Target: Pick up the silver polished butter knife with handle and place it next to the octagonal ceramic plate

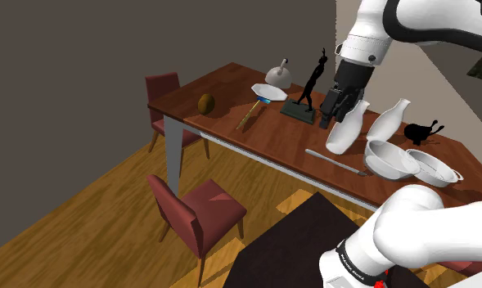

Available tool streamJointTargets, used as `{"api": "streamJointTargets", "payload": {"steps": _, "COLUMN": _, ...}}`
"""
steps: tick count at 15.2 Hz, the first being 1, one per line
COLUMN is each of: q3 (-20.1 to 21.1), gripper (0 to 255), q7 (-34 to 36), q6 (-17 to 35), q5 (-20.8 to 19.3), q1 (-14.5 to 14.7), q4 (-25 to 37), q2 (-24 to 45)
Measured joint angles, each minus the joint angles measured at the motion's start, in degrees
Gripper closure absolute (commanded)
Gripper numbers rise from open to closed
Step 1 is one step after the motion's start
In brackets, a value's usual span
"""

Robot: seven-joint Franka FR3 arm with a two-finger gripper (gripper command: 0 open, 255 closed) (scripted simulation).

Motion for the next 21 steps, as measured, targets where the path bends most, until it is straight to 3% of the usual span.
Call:
{"api": "streamJointTargets", "payload": {"steps": 7, "q3": -5.7, "gripper": 0, "q7": -9.2, "q6": 5.7, "q5": -5.2, "q1": -0.5, "q4": -8.5, "q2": -4.5}}
{"api": "streamJointTargets", "payload": {"steps": 14, "q3": -16.0, "gripper": 0, "q7": -23.2, "q6": 14.1, "q5": -14.2, "q1": -2.7, "q4": -17.0, "q2": -7.7}}
{"api": "streamJointTargets", "payload": {"steps": 21, "q3": -28.4, "gripper": 0, "q7": -36.8, "q6": 26.6, "q5": -22.6, "q1": -3.7, "q4": -20.3, "q2": -2.3}}
